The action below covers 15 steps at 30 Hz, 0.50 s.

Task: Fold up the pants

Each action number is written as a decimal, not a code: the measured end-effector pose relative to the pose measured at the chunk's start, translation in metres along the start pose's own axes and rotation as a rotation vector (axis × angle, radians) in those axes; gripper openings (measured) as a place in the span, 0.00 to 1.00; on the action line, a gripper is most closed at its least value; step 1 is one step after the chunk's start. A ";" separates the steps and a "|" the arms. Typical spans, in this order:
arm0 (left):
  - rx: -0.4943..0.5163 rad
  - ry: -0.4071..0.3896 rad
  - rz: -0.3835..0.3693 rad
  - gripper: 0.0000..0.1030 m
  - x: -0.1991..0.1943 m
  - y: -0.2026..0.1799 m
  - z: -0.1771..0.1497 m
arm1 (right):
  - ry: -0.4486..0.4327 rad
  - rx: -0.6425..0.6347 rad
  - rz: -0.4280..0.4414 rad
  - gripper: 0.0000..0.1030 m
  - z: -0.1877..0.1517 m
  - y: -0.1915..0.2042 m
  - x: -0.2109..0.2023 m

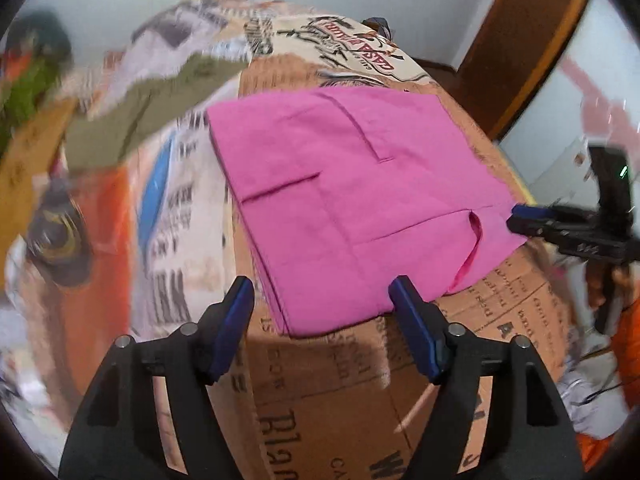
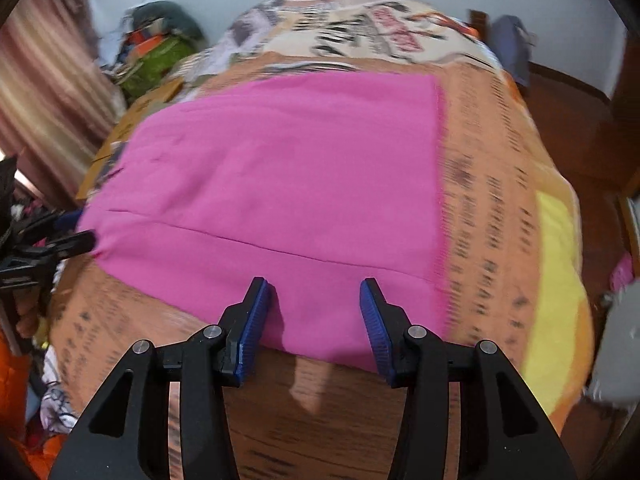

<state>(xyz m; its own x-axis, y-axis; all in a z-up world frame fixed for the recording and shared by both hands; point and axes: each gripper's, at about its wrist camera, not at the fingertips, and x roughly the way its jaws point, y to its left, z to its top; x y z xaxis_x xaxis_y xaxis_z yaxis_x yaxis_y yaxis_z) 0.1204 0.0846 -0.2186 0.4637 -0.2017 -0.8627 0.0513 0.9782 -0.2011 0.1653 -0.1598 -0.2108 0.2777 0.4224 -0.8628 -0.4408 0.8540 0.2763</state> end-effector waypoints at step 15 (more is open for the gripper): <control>0.016 -0.096 0.095 0.71 -0.038 -0.007 0.023 | -0.081 0.013 -0.087 0.42 0.011 -0.013 -0.034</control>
<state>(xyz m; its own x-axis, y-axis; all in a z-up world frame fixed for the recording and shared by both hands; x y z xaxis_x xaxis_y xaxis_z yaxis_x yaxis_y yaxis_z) 0.1229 0.0866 -0.1742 0.5493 -0.1032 -0.8293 0.0172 0.9935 -0.1123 0.1713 -0.1820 -0.1804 0.3831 0.3693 -0.8467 -0.4014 0.8921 0.2075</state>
